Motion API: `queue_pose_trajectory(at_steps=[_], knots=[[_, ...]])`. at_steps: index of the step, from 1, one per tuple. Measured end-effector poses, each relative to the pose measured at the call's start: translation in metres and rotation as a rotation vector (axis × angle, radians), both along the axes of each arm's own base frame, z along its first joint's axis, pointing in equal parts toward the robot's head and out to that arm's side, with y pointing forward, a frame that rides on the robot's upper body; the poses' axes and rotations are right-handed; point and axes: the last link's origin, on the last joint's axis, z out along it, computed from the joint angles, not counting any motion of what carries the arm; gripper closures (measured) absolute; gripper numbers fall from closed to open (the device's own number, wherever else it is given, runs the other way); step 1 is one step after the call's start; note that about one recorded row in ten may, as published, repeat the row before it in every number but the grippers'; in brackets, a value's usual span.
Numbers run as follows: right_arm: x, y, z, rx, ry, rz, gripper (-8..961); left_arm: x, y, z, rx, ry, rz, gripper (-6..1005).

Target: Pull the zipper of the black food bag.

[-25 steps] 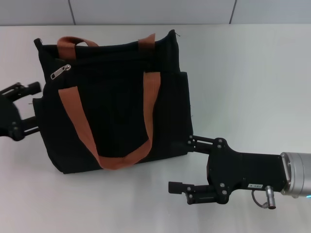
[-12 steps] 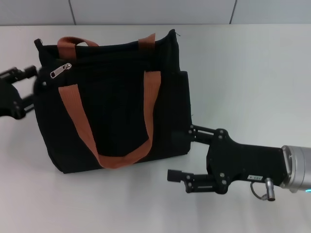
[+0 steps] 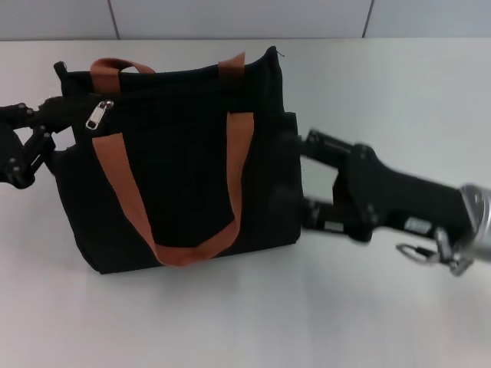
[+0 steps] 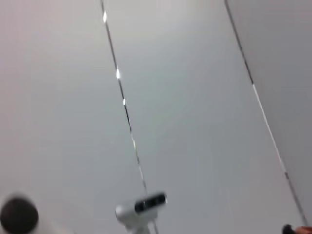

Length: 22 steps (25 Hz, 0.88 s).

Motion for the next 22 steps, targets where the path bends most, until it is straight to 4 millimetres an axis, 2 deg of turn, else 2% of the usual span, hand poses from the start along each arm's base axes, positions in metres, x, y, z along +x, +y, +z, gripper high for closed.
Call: queue_pose_trajectory(at_steps=[2,3,5,6,7,11,18,22], knots=[[-0.016,0.014,0.004,-0.152,0.051,-0.055,149,0.002,-0.001,0.000,-0.006,-0.008,-0.016,740],[-0.016,0.014,0.004,-0.152,0.051,-0.055,149,0.003,0.000,0.000,-0.009,-0.012,-0.018,778],[-0.027,0.026,0.008,-0.246,0.056,-0.082,150,0.004,0.001,0.001,-0.009,-0.014,-0.017,854],[-0.039,0.039,0.013,-0.315,0.046,-0.100,150,0.005,0.002,0.001,-0.007,-0.016,-0.018,874],[-0.039,0.039,0.013,-0.315,0.046,-0.100,150,0.005,0.002,0.002,-0.005,-0.017,-0.019,894],[-0.065,0.066,0.018,-0.413,-0.009,-0.160,150,0.007,0.005,0.003,-0.003,-0.016,-0.026,973],[-0.119,0.099,0.013,-0.630,-0.213,-0.270,151,0.008,0.006,0.005,0.004,-0.018,-0.027,973],[-0.132,0.106,0.007,-0.684,-0.288,-0.325,256,0.008,0.007,0.005,0.004,-0.020,-0.032,973]])
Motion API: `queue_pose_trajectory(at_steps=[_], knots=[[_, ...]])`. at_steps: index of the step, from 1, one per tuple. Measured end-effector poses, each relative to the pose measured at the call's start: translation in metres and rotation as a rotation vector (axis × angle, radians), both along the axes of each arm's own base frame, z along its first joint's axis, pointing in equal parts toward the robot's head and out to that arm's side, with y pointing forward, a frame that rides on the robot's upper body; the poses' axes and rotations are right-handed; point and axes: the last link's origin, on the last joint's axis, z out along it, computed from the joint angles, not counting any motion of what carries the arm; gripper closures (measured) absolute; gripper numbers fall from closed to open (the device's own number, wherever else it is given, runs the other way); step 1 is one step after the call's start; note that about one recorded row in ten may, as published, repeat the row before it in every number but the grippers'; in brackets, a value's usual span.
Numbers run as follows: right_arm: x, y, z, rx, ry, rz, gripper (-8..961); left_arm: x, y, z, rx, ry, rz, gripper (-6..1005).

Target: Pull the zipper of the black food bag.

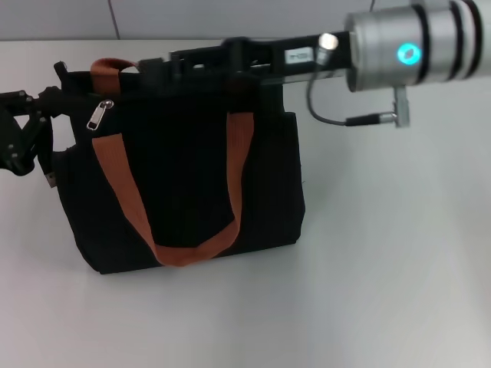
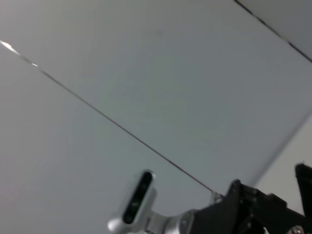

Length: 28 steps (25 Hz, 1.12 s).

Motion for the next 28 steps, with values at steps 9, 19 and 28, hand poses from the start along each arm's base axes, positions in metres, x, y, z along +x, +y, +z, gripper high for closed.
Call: queue_pose_trajectory(at_steps=[9,19,28], knots=[[-0.025,0.008,-0.014,-0.095,-0.091,-0.093,471,0.001,0.001,-0.001,0.006,0.001,-0.008,973],[-0.026,0.014,-0.034,-0.094,-0.161,-0.183,558,0.001,0.004,0.001,0.009,0.007,-0.001,973],[-0.029,0.016,-0.044,-0.112,-0.180,-0.219,564,0.004,0.010,0.000,0.011,0.012,0.001,973]])
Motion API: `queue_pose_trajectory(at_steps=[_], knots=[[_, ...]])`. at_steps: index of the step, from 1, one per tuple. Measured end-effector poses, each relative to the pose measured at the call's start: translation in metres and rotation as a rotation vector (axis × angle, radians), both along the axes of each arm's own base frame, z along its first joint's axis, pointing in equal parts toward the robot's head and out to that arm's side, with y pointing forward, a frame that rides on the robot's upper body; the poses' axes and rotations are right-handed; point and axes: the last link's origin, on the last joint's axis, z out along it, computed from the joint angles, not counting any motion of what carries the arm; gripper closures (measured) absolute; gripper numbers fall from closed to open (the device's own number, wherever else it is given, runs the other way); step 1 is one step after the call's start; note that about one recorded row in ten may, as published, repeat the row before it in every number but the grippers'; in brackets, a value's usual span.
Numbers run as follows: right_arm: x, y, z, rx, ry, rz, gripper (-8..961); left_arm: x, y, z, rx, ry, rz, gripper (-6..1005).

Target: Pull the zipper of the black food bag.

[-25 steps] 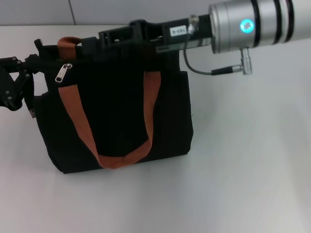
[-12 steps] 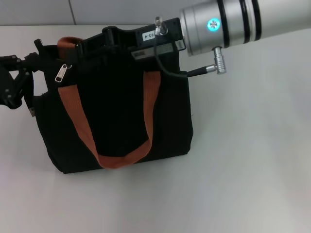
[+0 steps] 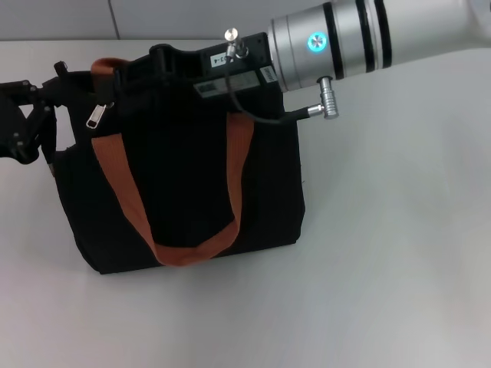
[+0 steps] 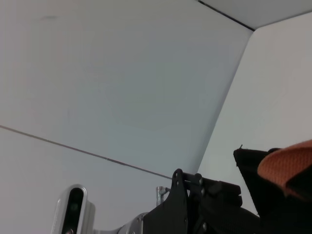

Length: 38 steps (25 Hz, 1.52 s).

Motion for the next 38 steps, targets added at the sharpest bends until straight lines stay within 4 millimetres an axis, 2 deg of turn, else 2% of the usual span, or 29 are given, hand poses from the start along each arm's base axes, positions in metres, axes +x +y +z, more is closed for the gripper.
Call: queue_pose_trajectory(at_steps=[11,29,38], knots=[[-0.002,0.001,-0.009,-0.007,-0.049,-0.012,565,0.007,0.007,0.001,-0.014,-0.008,-0.011,973],[0.001,0.003,-0.012,-0.013,-0.055,-0.076,568,0.017,0.014,-0.002,-0.032,-0.010,-0.043,973],[-0.005,0.003,-0.014,-0.017,-0.053,-0.065,569,0.025,0.019,-0.007,-0.062,-0.021,-0.060,973]])
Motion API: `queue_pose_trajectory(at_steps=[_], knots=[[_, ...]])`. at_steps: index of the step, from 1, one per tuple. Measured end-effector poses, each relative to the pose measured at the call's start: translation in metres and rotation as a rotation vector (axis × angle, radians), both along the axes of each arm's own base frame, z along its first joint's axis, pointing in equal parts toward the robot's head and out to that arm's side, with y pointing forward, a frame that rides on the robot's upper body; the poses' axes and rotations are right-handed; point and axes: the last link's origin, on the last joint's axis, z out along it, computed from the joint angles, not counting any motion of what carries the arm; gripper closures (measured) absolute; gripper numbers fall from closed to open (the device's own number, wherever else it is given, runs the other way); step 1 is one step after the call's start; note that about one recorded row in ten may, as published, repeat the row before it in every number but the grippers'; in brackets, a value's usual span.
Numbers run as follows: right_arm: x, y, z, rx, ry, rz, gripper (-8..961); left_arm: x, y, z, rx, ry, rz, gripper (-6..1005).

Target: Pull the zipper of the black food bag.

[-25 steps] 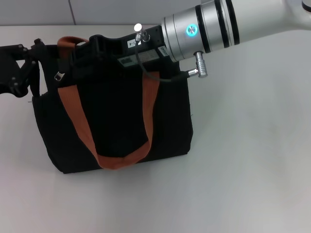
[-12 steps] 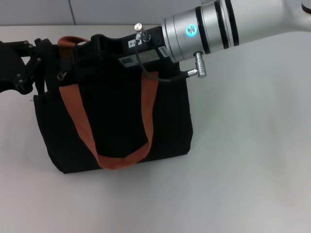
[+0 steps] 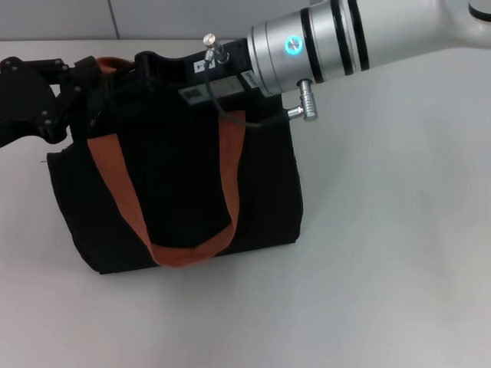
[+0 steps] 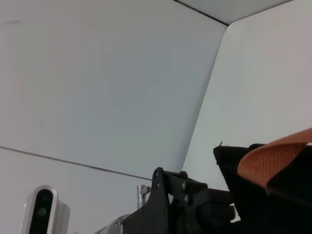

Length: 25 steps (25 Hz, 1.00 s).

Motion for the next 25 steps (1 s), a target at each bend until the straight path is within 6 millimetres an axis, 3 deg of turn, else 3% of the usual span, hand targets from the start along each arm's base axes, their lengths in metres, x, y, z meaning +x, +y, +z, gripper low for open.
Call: queue_pose_trajectory(at_steps=[25], knots=[[-0.0023,-0.0043,-0.0019,-0.006,0.029,-0.003,575,-0.0078,-0.0051,0.0086,0.023,-0.023,0.030,973]])
